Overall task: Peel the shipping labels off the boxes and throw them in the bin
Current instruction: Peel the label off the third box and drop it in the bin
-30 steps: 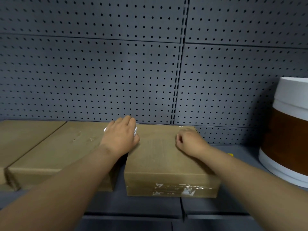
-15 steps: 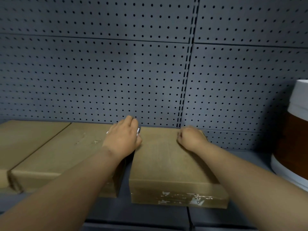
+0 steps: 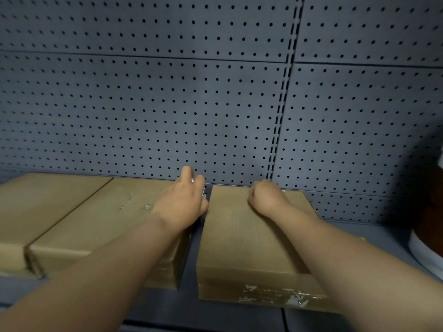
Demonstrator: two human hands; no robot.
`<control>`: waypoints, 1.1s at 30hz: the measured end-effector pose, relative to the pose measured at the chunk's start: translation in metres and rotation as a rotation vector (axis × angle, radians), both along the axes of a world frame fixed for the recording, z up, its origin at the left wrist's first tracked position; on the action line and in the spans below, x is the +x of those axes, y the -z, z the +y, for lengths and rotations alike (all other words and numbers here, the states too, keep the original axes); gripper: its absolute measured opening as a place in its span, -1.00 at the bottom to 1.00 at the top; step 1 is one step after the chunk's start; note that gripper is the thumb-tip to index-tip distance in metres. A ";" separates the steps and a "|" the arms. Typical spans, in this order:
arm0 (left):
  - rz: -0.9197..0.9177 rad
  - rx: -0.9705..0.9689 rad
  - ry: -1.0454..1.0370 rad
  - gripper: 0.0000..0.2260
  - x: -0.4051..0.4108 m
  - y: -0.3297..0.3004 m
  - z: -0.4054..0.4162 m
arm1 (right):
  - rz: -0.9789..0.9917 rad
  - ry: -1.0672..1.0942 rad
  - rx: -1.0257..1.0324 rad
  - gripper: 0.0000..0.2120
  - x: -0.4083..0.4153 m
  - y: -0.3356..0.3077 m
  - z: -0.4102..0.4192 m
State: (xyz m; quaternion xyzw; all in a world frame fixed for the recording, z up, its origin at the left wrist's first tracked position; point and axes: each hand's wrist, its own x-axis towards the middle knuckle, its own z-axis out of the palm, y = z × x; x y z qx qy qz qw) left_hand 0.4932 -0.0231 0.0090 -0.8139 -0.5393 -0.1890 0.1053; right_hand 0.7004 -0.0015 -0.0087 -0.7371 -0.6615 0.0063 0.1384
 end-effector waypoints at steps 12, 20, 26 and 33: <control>0.029 0.029 0.054 -0.75 -0.005 -0.001 0.000 | -0.023 -0.012 0.042 -0.79 -0.005 0.004 -0.002; 0.115 0.096 0.067 -0.74 -0.002 -0.002 -0.001 | 0.013 -0.629 0.022 -0.89 -0.048 0.001 -0.071; 0.128 0.121 0.053 -0.74 -0.001 -0.003 -0.006 | -0.089 -0.144 -0.001 -0.81 0.011 -0.007 -0.065; 0.185 0.158 0.068 -0.74 0.005 -0.003 -0.014 | -0.009 -0.586 0.009 -0.94 -0.022 0.001 -0.111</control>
